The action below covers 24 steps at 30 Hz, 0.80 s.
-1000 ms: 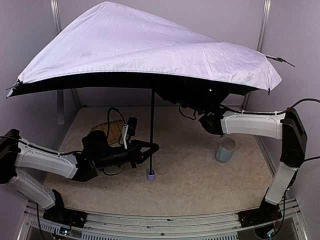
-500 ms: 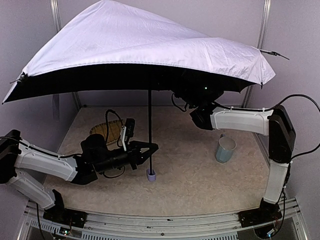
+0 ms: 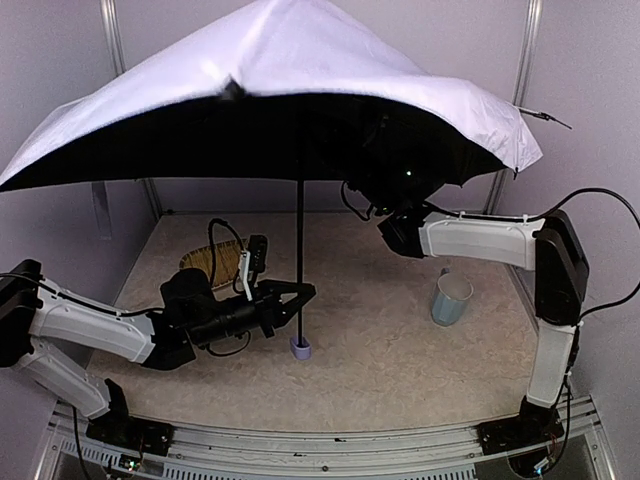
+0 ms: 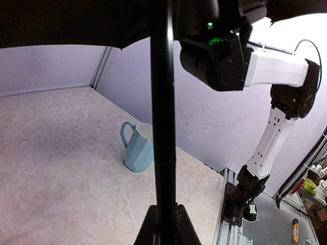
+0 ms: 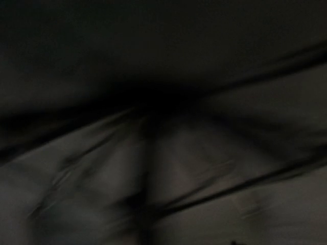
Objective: Put away the umbrella
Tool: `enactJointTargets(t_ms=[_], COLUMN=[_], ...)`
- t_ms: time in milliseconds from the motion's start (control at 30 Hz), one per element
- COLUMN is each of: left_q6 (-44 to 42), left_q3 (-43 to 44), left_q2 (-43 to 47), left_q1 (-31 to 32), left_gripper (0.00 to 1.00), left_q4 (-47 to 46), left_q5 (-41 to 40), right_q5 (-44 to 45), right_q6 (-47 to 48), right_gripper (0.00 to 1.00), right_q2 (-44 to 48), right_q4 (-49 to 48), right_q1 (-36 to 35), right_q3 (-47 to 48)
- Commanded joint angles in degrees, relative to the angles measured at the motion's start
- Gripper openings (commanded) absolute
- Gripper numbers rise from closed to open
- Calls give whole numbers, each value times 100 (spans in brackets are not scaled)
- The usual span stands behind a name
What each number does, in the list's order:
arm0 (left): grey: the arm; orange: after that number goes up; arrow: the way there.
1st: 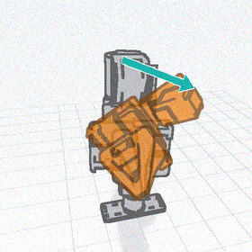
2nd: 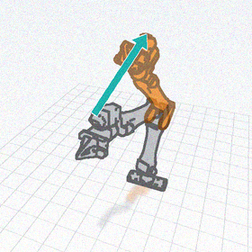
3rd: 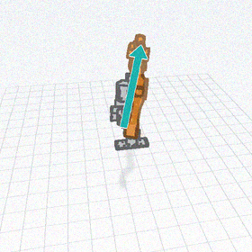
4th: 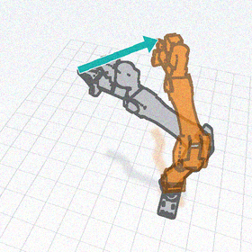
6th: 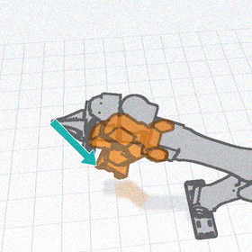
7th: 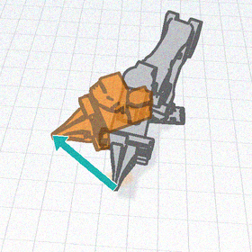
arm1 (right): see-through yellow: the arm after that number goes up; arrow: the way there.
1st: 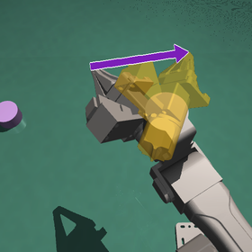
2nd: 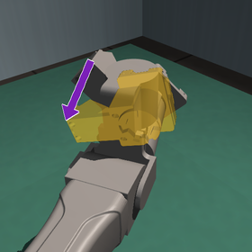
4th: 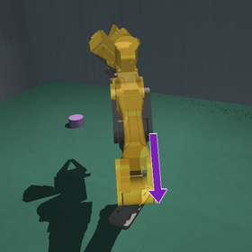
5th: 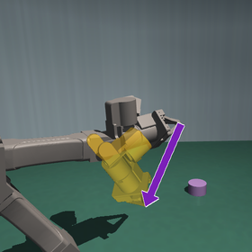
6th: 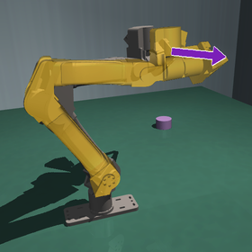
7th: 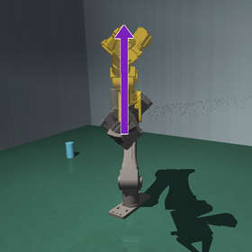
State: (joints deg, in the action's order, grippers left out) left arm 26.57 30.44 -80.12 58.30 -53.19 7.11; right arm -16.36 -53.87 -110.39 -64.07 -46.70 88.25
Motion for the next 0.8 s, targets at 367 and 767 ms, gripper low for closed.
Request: enactJointTargets(t_ms=[367, 767], left_q6=[-662, -627], left_q3=[68, 225], left_q2=[86, 98], left_q1=[164, 164], left_gripper=[0, 0], left_q4=[-474, -447], left_q5=[86, 280], right_q5=[565, 38], right_q6=[107, -269], right_gripper=[50, 46], right_q2=[-20, -225], right_q4=[154, 42], right_q1=[143, 145], right_q3=[275, 356])
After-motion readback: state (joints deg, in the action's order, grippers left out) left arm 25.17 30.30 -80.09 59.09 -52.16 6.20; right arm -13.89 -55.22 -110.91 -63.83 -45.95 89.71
